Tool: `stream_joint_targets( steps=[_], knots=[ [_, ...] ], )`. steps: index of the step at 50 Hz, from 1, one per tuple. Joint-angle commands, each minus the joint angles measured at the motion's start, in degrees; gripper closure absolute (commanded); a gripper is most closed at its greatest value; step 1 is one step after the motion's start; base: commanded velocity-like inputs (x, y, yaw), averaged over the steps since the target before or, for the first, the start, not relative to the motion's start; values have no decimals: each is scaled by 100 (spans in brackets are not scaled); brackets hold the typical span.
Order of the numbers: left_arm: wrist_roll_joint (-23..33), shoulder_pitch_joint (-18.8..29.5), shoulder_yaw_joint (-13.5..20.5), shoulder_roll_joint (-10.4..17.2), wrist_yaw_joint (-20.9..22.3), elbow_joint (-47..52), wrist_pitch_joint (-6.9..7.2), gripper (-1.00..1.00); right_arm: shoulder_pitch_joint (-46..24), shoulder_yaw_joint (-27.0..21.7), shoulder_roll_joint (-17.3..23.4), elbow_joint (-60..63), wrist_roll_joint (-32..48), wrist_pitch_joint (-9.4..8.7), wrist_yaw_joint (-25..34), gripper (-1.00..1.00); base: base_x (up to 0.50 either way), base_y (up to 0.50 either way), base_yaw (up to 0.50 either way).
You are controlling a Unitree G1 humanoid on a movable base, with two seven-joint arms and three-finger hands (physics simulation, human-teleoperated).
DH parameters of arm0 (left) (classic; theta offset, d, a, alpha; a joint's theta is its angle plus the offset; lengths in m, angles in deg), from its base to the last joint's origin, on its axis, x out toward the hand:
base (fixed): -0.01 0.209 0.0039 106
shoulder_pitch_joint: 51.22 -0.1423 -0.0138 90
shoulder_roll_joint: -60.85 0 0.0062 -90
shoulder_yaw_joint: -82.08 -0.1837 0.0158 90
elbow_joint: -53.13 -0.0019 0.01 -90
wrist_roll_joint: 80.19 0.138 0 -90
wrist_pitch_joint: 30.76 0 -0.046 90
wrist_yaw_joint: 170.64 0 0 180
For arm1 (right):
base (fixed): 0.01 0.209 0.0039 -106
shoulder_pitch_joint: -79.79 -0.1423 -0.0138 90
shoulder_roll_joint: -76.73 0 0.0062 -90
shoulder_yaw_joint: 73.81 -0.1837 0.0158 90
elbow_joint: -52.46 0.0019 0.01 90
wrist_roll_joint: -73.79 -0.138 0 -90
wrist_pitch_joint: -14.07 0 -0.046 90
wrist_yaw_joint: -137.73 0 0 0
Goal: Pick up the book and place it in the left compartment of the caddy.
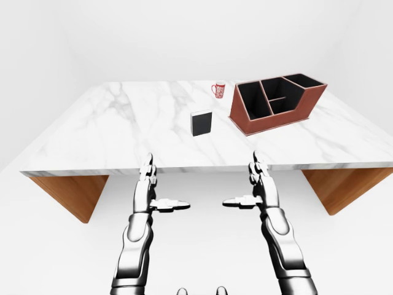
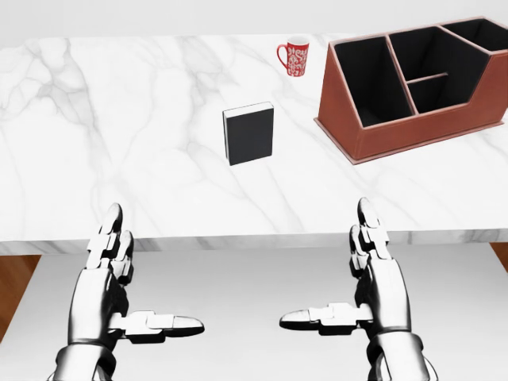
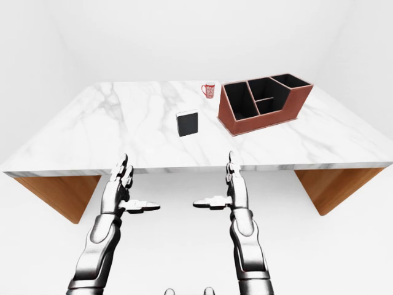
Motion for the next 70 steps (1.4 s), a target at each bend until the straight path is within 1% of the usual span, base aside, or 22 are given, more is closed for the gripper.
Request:
stream_joint_targets(
  steps=[1, 7, 11, 16, 19, 21, 23, 26, 29, 31, 34, 37, 39, 42, 45, 53, 56, 59, 70],
  knots=[
    [-83, -25, 136, 62, 130, 51, -2, -100, -130, -167, 74, -153, -113, -129, 18, -100, 0, 0, 0],
    [-86, -6, 142, 65, 128, 11, -28, -100, -136, -164, 83, -140, -150, -163, 49, -100, 0, 0, 0],
    [-89, -16, 142, 66, 126, 44, -12, -100, -106, -144, 91, -108, -166, -159, 117, -100, 0, -5, 0],
    [-76, -49, 132, 61, 124, 82, -21, -100, -94, -137, 84, -75, -169, -204, 145, -100, 4, -48, 0],
    [-77, -43, 134, 62, 126, 79, -13, -100, -96, -129, 82, -109, -134, -170, 135, -100, 24, -45, 0],
    [-79, -45, 138, 61, 126, 60, -41, -100, -85, -126, 82, -89, -121, -174, 133, -100, 46, -23, 0],
    [-82, -42, 140, 61, 122, 68, -26, -100, -98, -121, 81, -121, -94, -169, 116, -100, 50, -8, 0],
    [-82, -43, 142, 62, 120, 63, -39, -100, -99, -121, 81, -118, -78, -188, 106, -100, 50, -1, 0],
    [-82, -47, 141, 61, 117, 77, -35, -100, -125, -124, 83, -193, -58, -155, 95, -100, 50, 0, 0],
    [-83, -33, 145, 62, 117, 34, -62, -100, -117, -122, 80, -175, -51, -163, 86, -100, 50, 0, 0],
    [-85, -35, 147, 63, 115, 45, -59, -100, -94, -111, 78, -137, -42, -185, 89, -100, 50, 0, 0],
    [-81, -30, 146, 63, 110, 28, -70, -100, -110, -129, 80, -178, -58, -162, 92, -100, 50, 0, 0],
    [-83, -47, 143, 63, 111, 73, -42, -100, -109, -128, 80, -168, -60, -174, 94, -100, 50, 0, 0],
    [-89, -42, 150, 64, 112, 57, -58, -100, -97, -125, 79, -138, -70, -196, 103, -100, 50, 0, 0],
    [-95, -70, 149, 61, 107, 145, -5, -100, -98, -126, 80, -142, -72, -193, 106, -100, 50, 0, 0],
    [-108, -69, 160, 61, 105, 130, -37, -100, -63, -113, 76, -86, -55, -198, 100, -100, 50, 0, 0],
    [-111, -71, 162, 61, 98, 157, -18, -100, -93, -113, 76, -164, -25, -167, 79, -100, 50, 0, 0],
    [-117, -62, 167, 62, 98, 129, -39, -100, -98, -106, 75, -161, -15, -185, 76, -100, 50, 0, 0],
    [-127, -54, 173, 66, 99, 111, -60, -100, -102, -99, 78, -210, 11, -119, 78, -100, 50, 0, 0]
  ],
)
